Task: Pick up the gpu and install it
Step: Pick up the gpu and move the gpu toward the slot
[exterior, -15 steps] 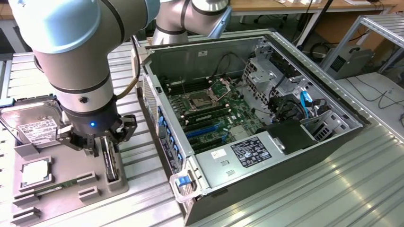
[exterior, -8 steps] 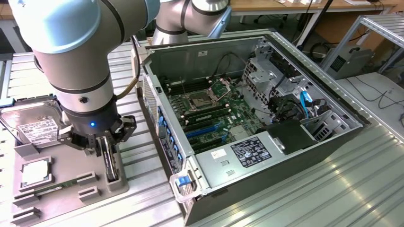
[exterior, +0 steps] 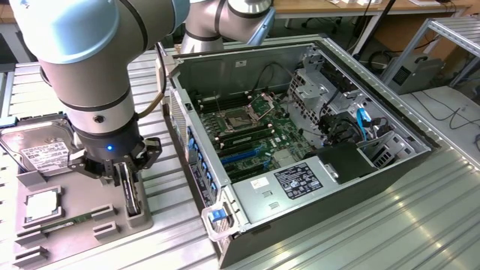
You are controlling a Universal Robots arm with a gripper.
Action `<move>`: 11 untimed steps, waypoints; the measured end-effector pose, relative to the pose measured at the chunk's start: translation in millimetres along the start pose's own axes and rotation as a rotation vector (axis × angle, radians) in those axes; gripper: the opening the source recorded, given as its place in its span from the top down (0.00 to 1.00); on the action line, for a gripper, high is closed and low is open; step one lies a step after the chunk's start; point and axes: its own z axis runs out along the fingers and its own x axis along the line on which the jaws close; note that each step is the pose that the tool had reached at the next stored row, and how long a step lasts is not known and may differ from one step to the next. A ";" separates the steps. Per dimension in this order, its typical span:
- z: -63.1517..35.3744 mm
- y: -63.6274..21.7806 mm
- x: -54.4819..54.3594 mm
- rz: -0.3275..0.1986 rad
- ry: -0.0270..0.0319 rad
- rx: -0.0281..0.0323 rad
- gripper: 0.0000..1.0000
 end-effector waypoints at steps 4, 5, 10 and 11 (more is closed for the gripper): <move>0.1 0.0 -0.3 0.000 -0.0001 -0.0002 0.64; 0.0 0.0 -0.4 0.000 0.0000 -0.0001 0.64; 0.0 0.0 -0.5 0.000 0.0000 0.0000 0.64; 0.0 0.0 -0.5 0.000 0.0000 0.0000 0.64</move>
